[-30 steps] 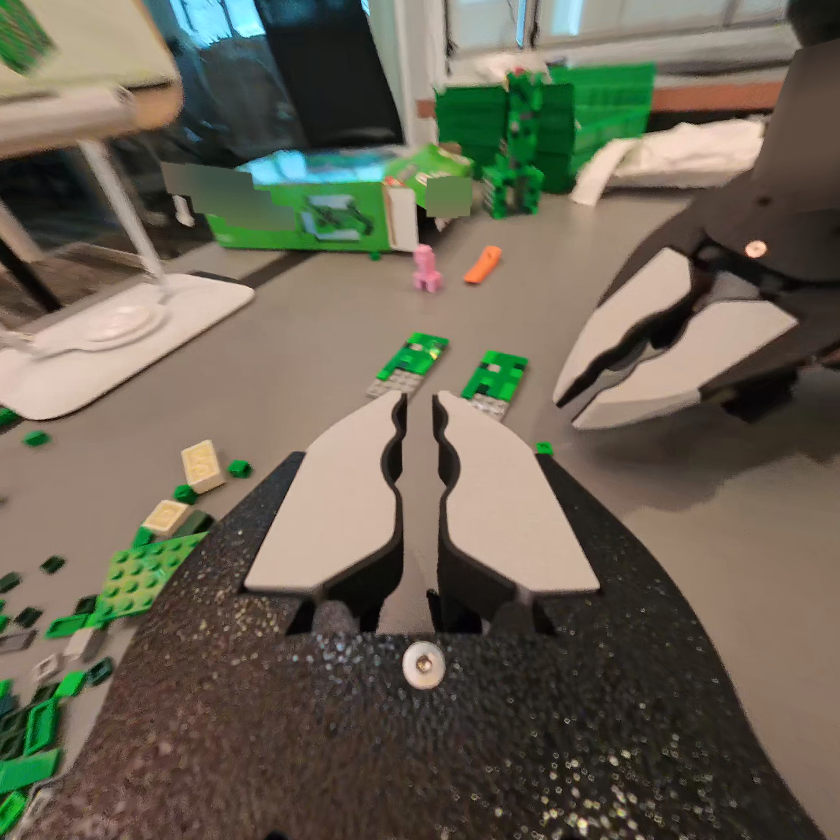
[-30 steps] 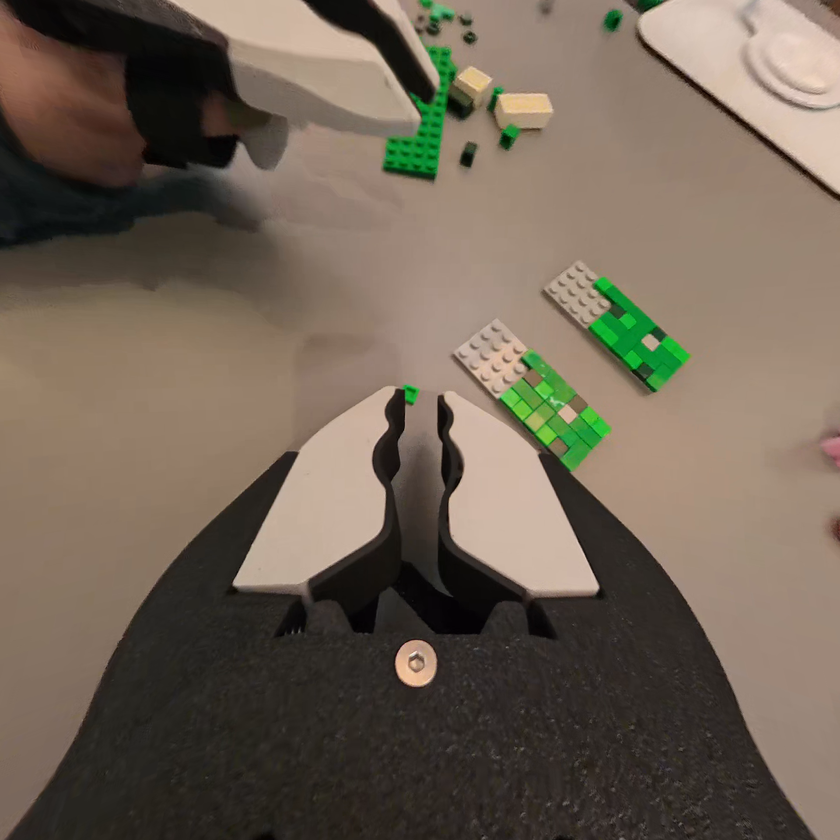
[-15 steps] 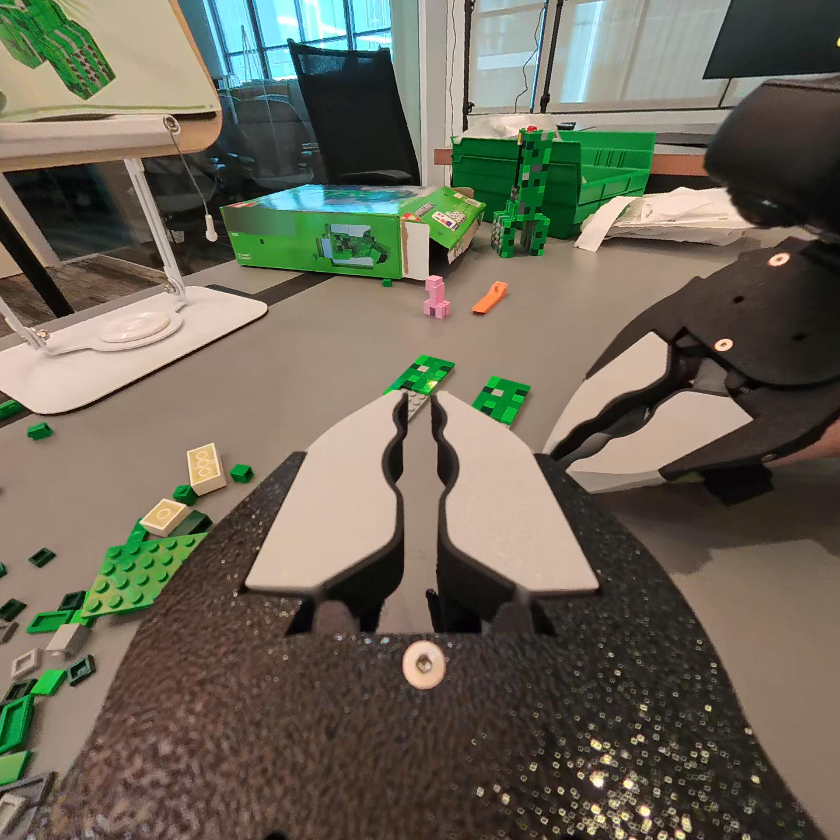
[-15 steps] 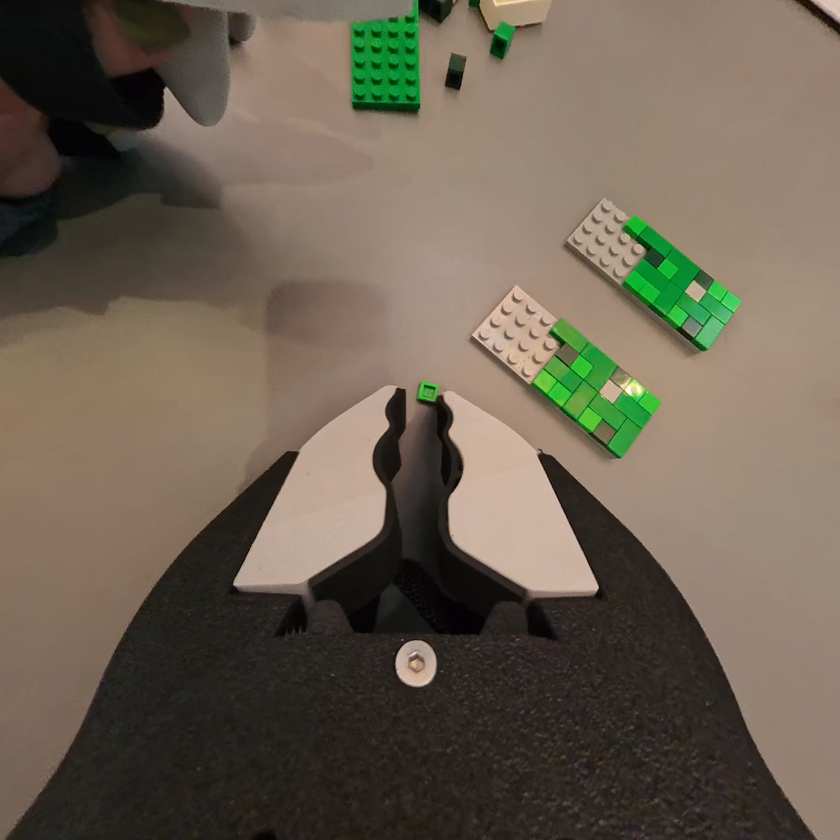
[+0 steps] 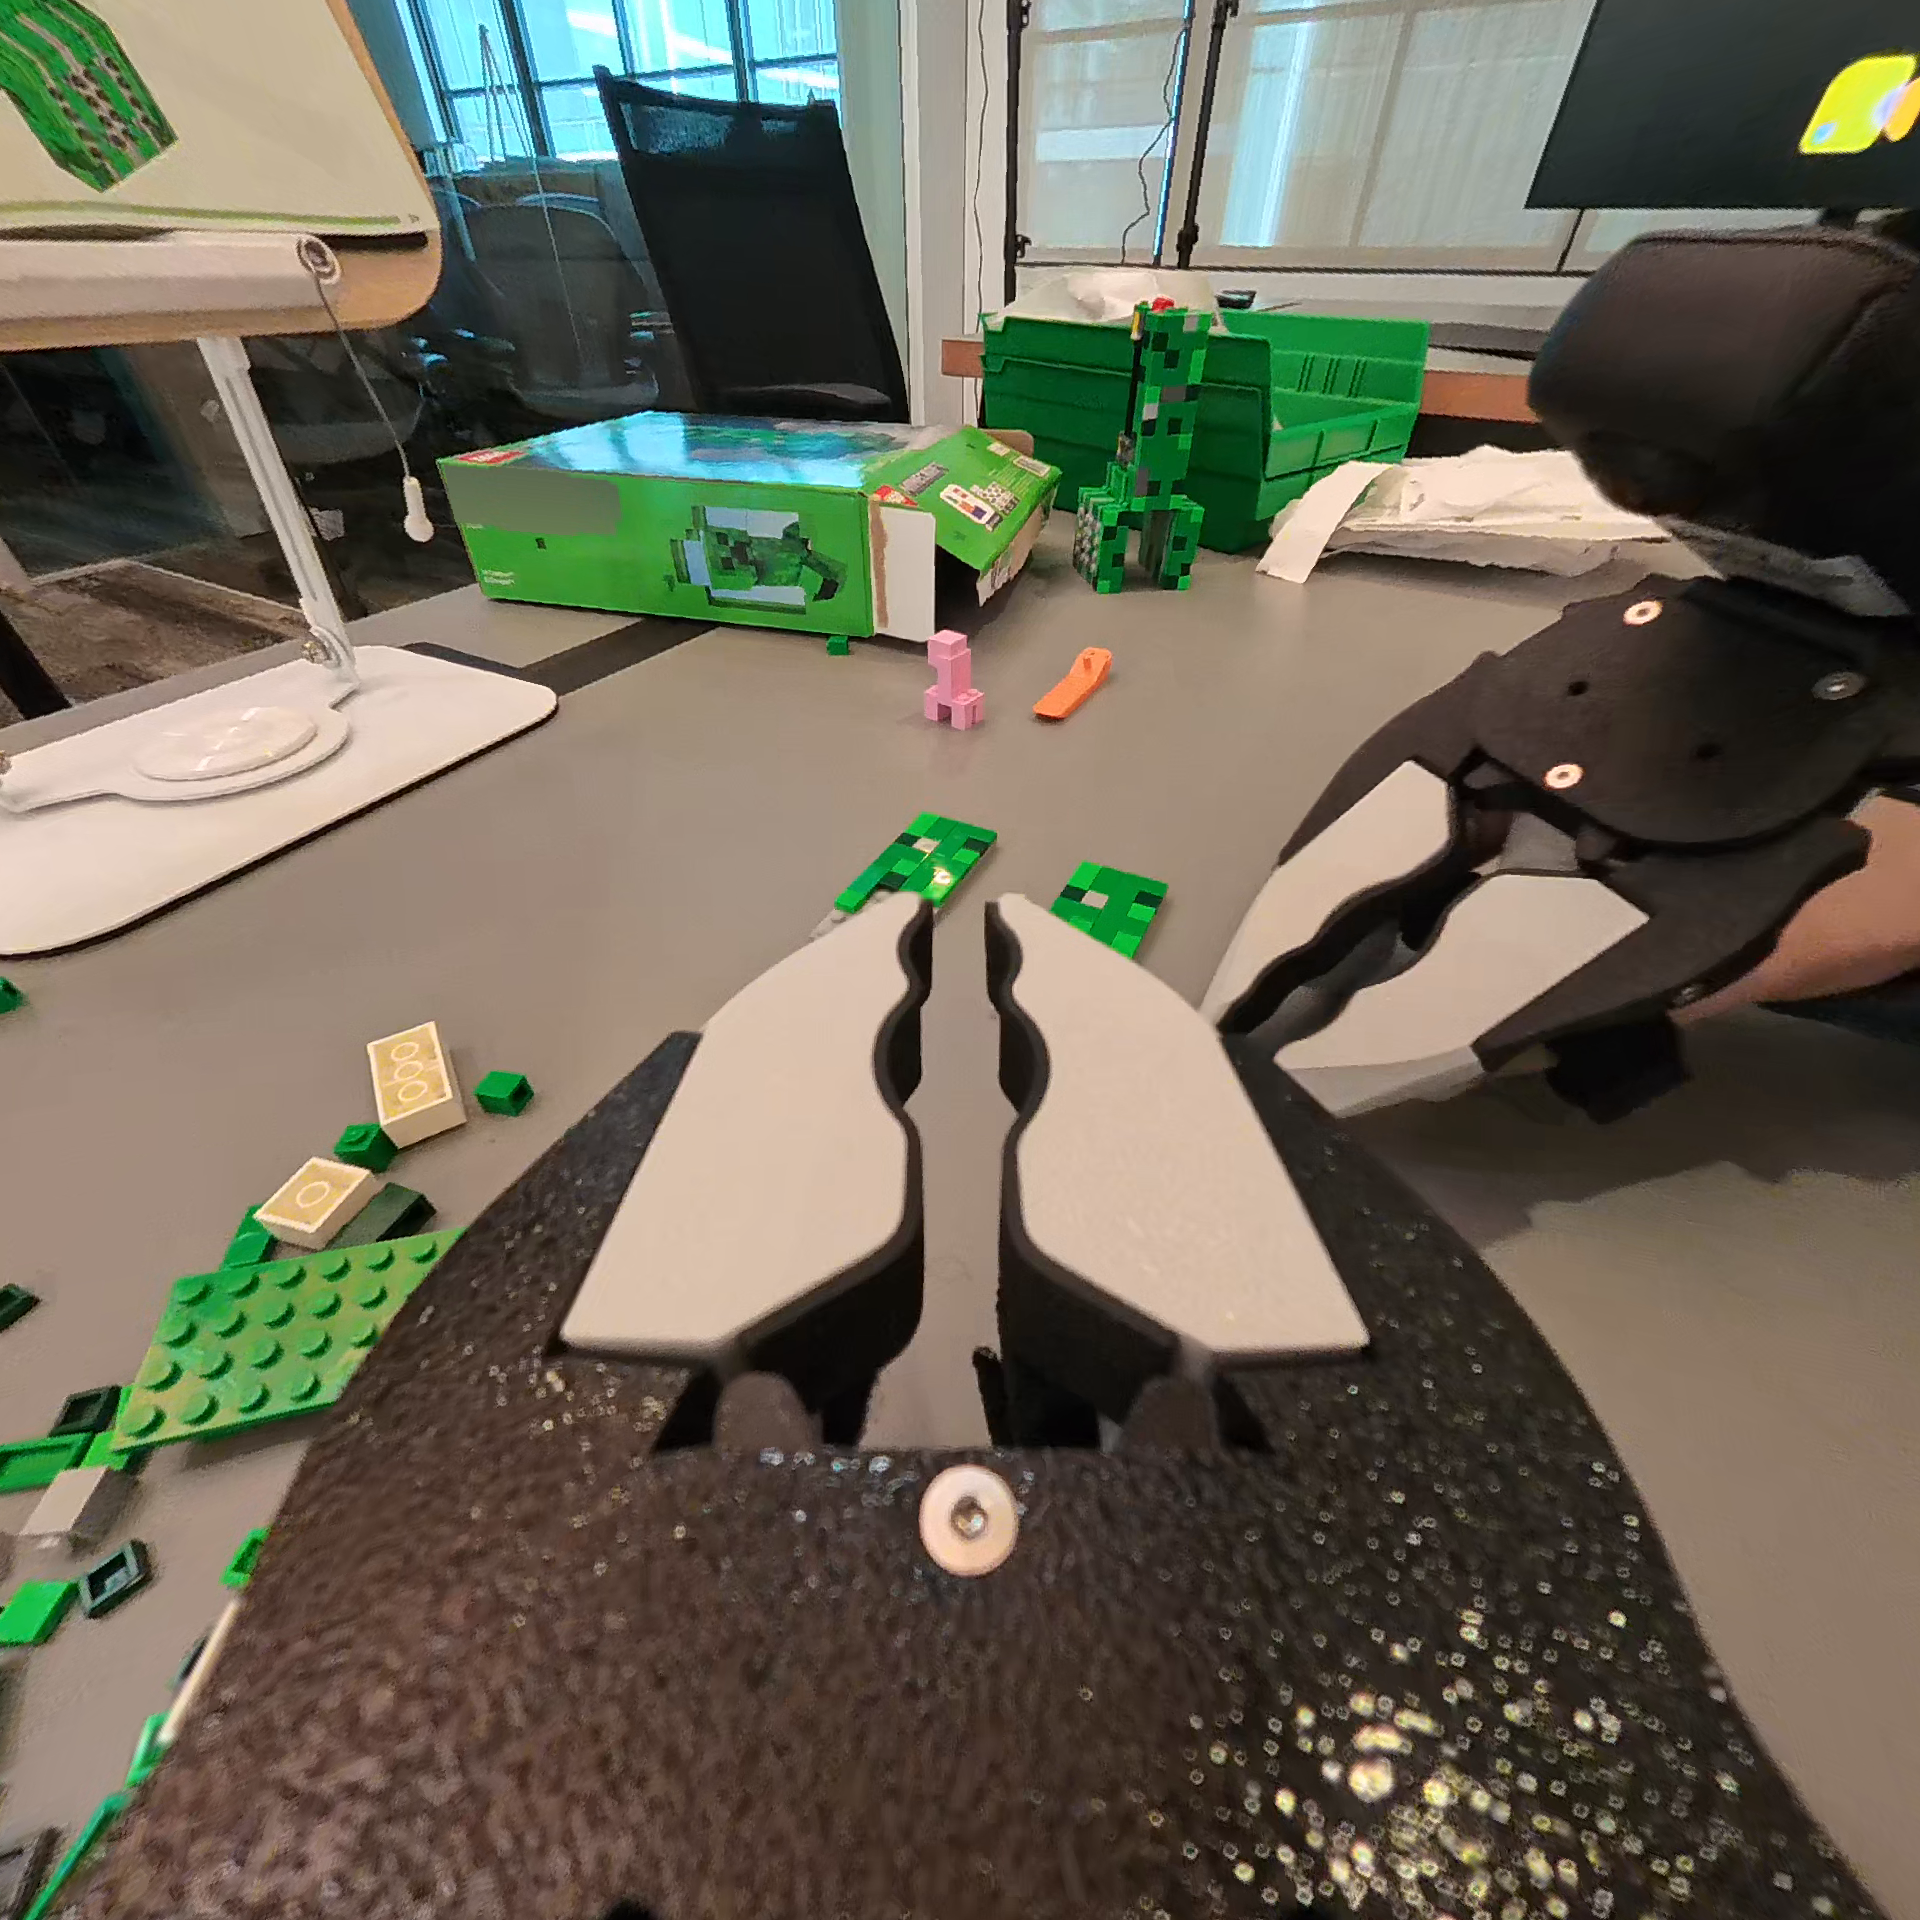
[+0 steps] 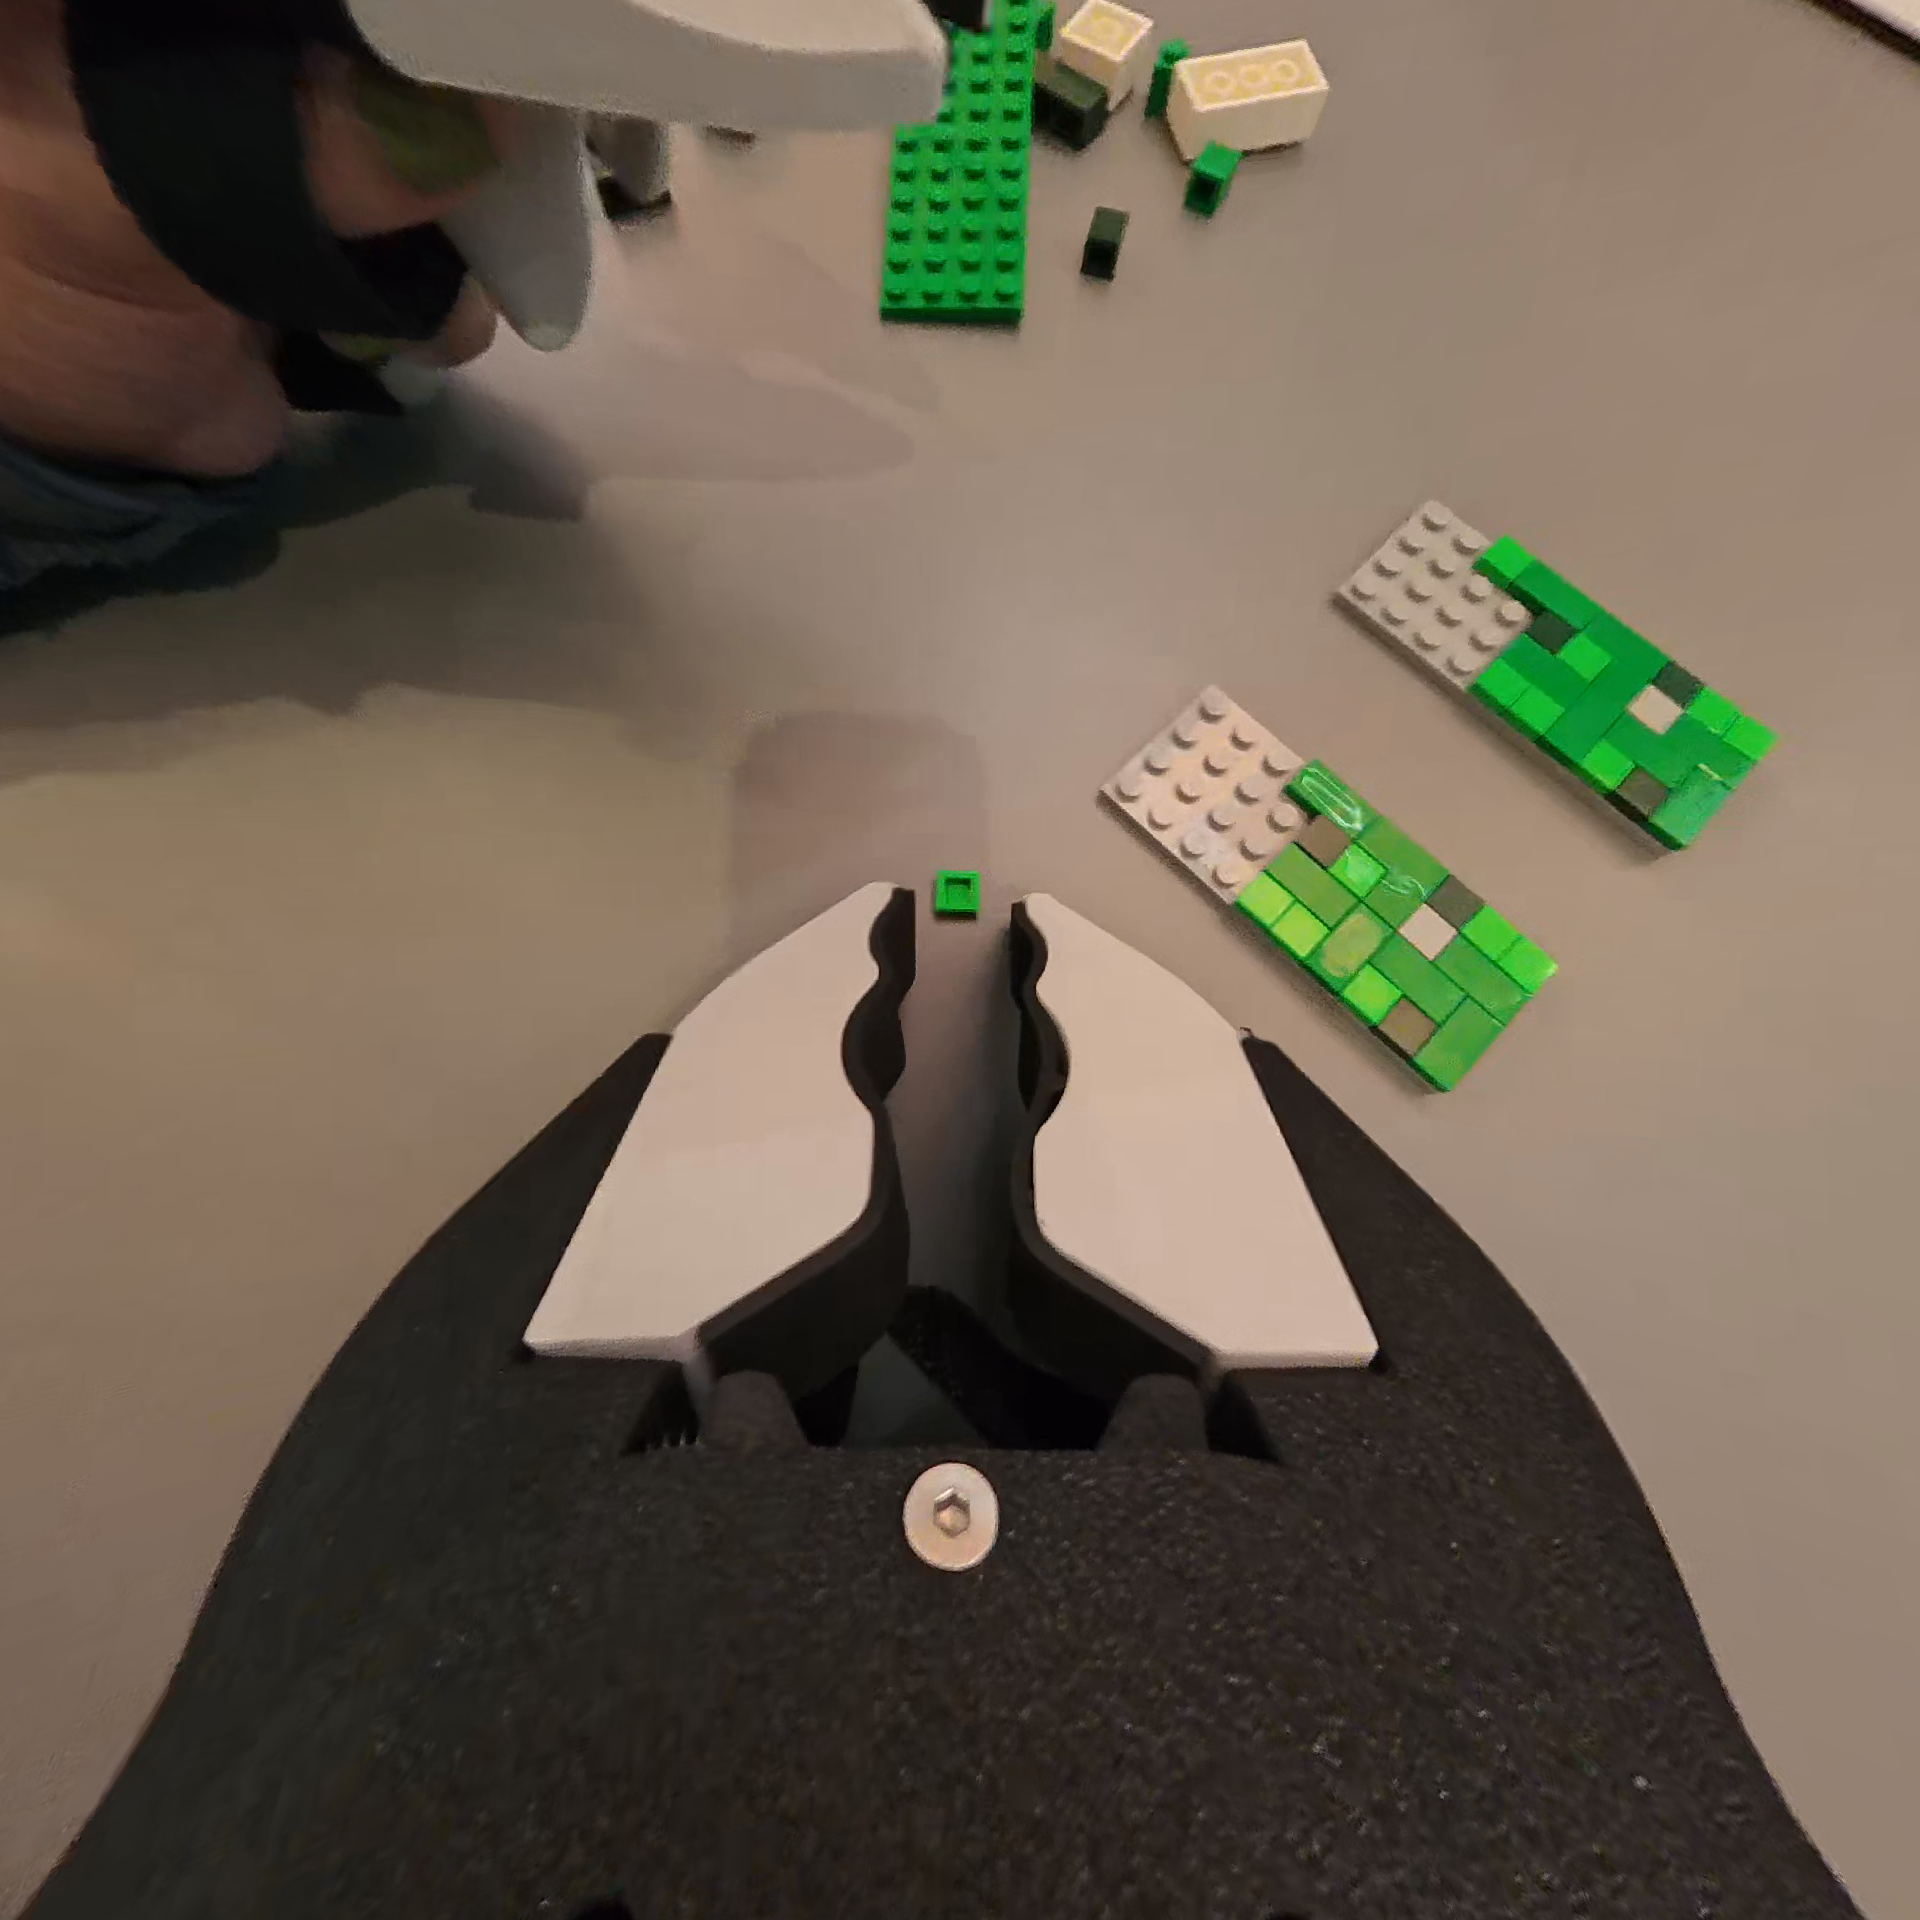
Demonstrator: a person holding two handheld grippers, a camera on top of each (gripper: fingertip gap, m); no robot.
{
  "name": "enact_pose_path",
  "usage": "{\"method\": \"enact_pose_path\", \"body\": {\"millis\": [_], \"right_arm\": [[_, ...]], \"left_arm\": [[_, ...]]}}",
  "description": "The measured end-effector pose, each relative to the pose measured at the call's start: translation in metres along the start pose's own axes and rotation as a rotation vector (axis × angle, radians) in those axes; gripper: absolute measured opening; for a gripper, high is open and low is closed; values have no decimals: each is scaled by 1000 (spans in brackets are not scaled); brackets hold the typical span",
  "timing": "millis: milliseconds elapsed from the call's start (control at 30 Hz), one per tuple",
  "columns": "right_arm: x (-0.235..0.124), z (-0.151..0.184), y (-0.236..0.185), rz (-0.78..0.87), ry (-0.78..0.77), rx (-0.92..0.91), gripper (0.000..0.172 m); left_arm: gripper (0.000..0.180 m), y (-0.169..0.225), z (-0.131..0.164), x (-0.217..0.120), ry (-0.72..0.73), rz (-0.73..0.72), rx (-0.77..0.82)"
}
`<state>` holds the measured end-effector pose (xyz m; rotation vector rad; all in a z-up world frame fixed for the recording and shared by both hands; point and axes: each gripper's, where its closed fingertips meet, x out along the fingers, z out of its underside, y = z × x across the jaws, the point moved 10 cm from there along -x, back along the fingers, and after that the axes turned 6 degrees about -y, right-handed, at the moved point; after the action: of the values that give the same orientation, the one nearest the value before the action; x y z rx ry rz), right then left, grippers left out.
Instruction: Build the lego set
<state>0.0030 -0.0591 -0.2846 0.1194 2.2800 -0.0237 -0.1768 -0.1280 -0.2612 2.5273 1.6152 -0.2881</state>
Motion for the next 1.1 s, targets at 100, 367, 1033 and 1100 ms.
{"method": "enact_pose_path", "body": {"millis": [100,367,1033,1100], "right_arm": [[1,-1,0,-20,-4,-28,16],[4,-6,1,-24,-49,-48,0],[7,-10,-1,-64,-43,-89,14],[7,-10,-6,-39,-56,-116,8]], "left_arm": [[8,1,1,2,-18,9,9],[17,-3,3,4,-71,31,-26],[15,-12,7,6,-106,168,-152],[14,-9,7,7,-119,165,-130]]}}
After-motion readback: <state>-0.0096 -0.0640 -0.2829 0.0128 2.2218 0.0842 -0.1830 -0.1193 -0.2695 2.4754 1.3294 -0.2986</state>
